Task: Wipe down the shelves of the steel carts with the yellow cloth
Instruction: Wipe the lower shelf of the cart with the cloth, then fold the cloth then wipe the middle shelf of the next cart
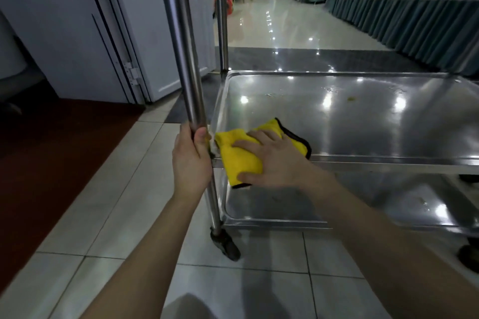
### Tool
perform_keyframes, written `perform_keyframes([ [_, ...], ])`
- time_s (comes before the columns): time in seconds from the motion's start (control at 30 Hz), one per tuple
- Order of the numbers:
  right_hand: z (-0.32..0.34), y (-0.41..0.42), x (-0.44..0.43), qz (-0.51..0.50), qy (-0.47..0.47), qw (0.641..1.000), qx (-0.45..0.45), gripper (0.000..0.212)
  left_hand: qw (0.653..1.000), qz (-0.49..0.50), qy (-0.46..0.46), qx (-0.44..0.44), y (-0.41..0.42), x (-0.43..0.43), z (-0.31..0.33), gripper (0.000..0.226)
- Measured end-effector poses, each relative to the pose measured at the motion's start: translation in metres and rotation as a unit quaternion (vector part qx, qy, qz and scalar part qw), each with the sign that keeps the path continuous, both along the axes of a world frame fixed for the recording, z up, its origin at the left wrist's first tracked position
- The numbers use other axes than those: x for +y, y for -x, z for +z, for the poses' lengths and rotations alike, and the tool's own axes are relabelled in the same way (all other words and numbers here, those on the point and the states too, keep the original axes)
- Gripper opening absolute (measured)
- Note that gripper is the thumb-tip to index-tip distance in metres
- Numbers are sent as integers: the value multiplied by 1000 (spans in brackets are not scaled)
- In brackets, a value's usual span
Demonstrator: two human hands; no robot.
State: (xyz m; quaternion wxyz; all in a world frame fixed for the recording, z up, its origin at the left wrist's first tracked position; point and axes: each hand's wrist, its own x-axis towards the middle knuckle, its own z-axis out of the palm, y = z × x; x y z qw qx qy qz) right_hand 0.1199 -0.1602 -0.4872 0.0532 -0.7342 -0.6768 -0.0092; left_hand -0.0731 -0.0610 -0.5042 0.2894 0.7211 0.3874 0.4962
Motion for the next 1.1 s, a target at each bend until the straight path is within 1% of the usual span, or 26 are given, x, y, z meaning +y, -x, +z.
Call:
perform_keyframes([
  [0.03,2,-3,-12,10,-14,1000,-23,82,1000,-1,1,4,0,0,-1,33],
  [0.1,7,-8,-28,8,-31,999,-29,72,1000,-2,11,12,3,-1,2,34],
  [0.2,19,-15,-56,-12,-20,999,28,63,999,0,35,39,13,-5,8,29],
  [0.3,43,-26,-100,-71,8,991,110,58,987,4,82,141,26,-14,24,11],
  [0.33,54,-30,-116,-95,16,986,139,58,978,-3,117,175,31,-19,31,6],
  [0.37,67,-33,-132,-120,22,978,169,58,966,-16,164,201,36,-23,42,15],
  [0.4,82,-36,-148,-143,22,970,197,59,951,-29,215,219,41,-29,55,30],
  [0.43,97,-37,-164,-165,24,960,225,61,935,-38,266,233,46,-36,70,38],
  [0.47,114,-36,-179,-184,27,950,249,62,919,-46,302,249,50,-45,86,35],
  [0.5,133,-35,-193,-202,34,941,270,63,906,-67,330,258,55,-56,105,24],
  [0.53,153,-32,-205,-217,43,933,284,64,892,-91,351,268,59,-68,126,20],
  [0.57,174,-30,-216,-226,52,928,293,64,881,-115,363,283,62,-79,148,22],
  [0.67,245,-19,-249,-237,47,910,338,61,853,-159,362,340,68,-111,230,18],
  [0.73,296,-10,-266,-240,27,904,353,59,850,-167,356,349,71,-123,285,15],
  [0.83,360,-1,-270,-246,2,902,354,59,856,-175,319,368,73,-124,361,15],
  [0.97,414,6,-238,-254,-34,897,359,61,870,-214,221,386,72,-101,440,21],
  [1.1,444,17,-180,-249,-75,900,350,62,878,-270,112,380,74,-56,492,26],
])
